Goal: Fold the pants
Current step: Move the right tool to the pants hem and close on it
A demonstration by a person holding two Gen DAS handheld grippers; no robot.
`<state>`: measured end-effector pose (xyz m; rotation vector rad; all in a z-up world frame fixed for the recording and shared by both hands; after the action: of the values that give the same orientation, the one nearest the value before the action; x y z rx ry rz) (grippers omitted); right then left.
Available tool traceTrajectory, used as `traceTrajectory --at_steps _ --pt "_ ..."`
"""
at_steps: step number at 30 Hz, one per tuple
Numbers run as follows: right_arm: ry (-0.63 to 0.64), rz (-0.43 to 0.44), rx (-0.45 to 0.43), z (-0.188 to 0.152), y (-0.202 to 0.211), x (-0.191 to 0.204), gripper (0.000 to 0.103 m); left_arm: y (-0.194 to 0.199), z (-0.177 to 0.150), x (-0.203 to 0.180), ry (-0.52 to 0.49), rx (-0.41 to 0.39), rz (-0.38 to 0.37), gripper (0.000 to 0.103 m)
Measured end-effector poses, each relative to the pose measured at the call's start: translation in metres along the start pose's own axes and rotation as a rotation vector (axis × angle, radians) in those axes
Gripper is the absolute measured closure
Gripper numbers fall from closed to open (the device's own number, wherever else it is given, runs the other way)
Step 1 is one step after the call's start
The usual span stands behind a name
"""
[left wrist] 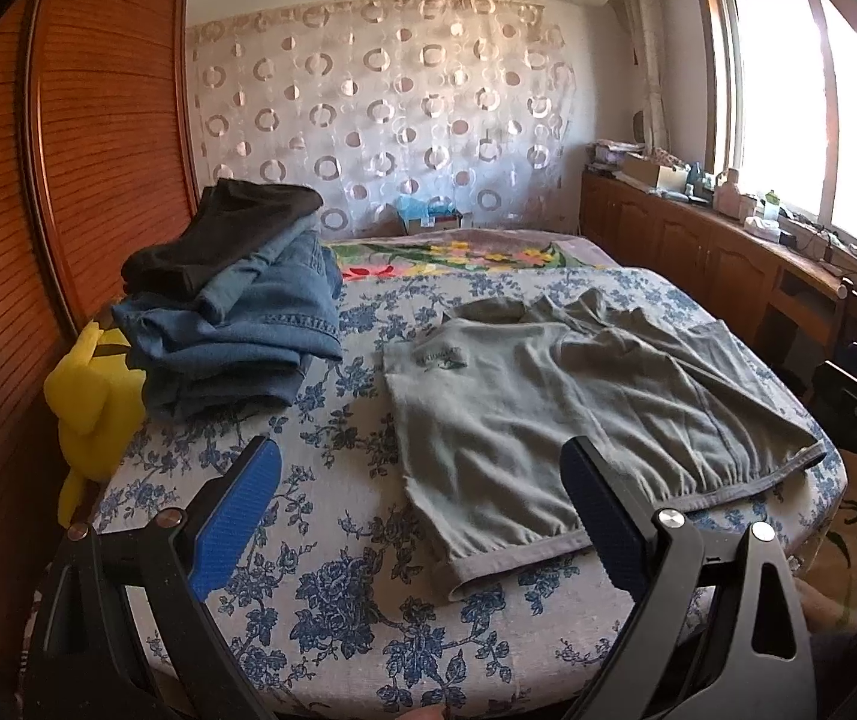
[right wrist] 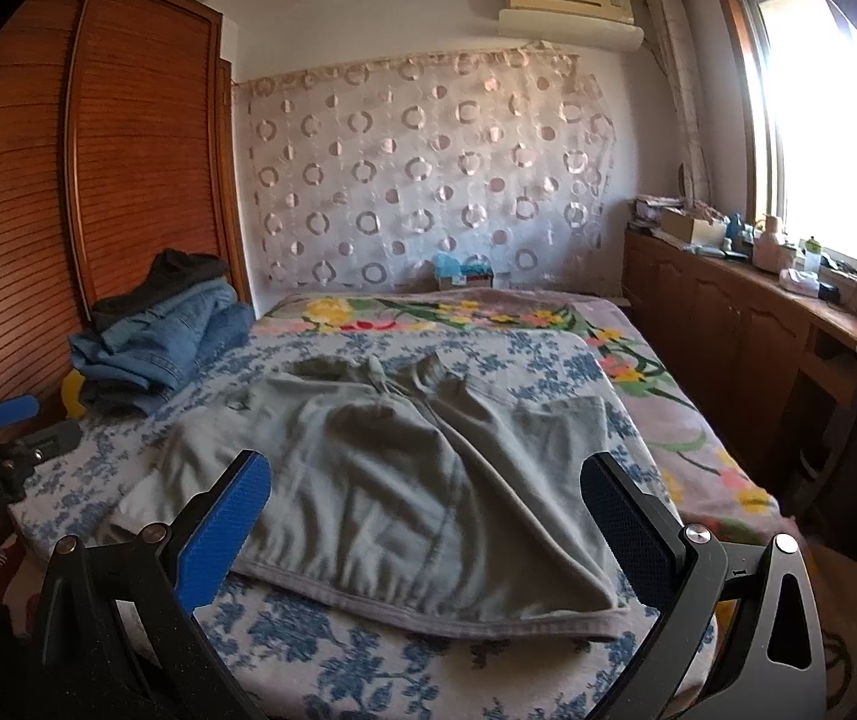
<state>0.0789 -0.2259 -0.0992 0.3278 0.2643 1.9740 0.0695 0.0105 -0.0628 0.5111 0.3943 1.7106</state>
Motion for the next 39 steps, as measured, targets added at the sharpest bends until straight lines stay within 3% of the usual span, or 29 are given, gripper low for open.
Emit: traceTrajectory --at_steps 15,27,36,39 --pt "-0.030 -0.033 0.148 -0.023 -0.008 -0.028 0.003 -0.039 -0.034 -0.016 -0.076 0.126 -0.039 0.008" --pt "-0.084 -0.074 0.259 -0.025 0.016 -0.051 0.018 -0.073 -0.063 -0.020 -0.096 0.249 -0.103 0.008" --pt "-0.115 -0.079 0.286 -0.025 0.060 -0.053 0.030 -0.074 -0.066 -0.016 -0.084 0.256 -0.126 0.008" --pt "-0.145 -0.043 0.281 -0.022 0.071 -0.046 0.039 -0.074 -0.066 -0.016 -0.087 0.252 -0.127 0.008"
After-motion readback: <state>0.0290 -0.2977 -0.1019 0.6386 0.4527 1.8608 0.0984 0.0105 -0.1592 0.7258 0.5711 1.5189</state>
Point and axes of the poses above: each gripper's, at about its wrist camera, not at the fingertips, and y roughly against the way its jaws point, x to its left, z to its top, the point moved 7 cm from there along -y, roughly the way its jaws point, and after that the axes turned 11 degrees about z, right-handed, at the moved point
